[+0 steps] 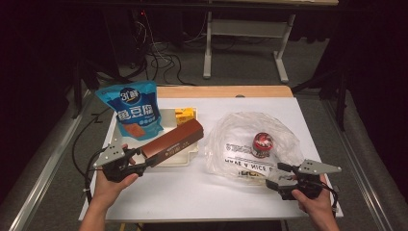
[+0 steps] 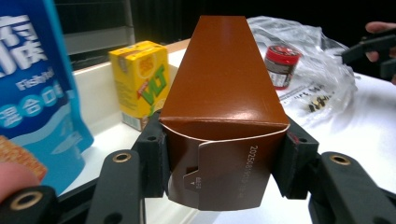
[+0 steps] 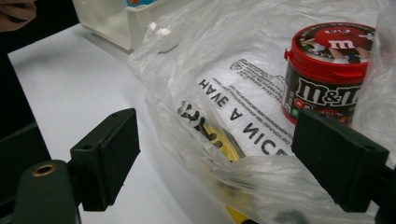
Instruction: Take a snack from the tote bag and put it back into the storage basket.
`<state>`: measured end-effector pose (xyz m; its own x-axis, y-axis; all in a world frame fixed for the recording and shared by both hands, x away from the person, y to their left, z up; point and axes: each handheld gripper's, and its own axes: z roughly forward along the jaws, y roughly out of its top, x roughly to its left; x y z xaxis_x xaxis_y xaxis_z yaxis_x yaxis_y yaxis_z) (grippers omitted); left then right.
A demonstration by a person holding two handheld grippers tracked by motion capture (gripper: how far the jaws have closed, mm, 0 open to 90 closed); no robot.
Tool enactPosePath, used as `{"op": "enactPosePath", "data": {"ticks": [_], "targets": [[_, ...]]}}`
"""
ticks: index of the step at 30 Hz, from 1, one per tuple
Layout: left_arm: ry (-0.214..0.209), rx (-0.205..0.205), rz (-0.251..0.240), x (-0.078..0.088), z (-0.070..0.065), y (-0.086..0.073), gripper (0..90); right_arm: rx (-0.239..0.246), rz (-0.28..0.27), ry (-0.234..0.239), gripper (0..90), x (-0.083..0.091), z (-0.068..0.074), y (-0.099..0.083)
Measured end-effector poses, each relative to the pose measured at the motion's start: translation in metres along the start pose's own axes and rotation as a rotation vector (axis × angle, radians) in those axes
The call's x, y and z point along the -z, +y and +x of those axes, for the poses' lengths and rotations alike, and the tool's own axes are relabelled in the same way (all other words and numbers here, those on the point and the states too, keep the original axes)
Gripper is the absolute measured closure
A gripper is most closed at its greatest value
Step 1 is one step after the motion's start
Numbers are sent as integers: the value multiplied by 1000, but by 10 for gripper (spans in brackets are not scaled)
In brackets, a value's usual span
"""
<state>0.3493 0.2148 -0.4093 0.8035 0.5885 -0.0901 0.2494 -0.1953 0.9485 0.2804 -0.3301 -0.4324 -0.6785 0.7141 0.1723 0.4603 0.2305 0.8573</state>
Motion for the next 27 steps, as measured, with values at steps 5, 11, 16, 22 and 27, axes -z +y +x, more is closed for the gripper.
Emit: {"op": "enactPosePath", "data": {"ticks": [5, 11, 16, 22, 27], "targets": [[22, 17, 10, 0, 7, -5, 476, 11, 4, 11, 155, -2, 1, 0], [45, 42, 43, -2, 16, -15, 476, 13, 10, 9, 156, -3, 1, -1], [55, 36, 86, -8, 17, -21, 476, 15, 17, 10, 156, -4, 1, -1], [78, 47, 138, -16, 20, -33, 472, 14, 15, 14, 156, -4, 1, -1], [81, 41, 178, -25, 21, -41, 469, 14, 20, 16, 156, -5, 1, -2]]}}
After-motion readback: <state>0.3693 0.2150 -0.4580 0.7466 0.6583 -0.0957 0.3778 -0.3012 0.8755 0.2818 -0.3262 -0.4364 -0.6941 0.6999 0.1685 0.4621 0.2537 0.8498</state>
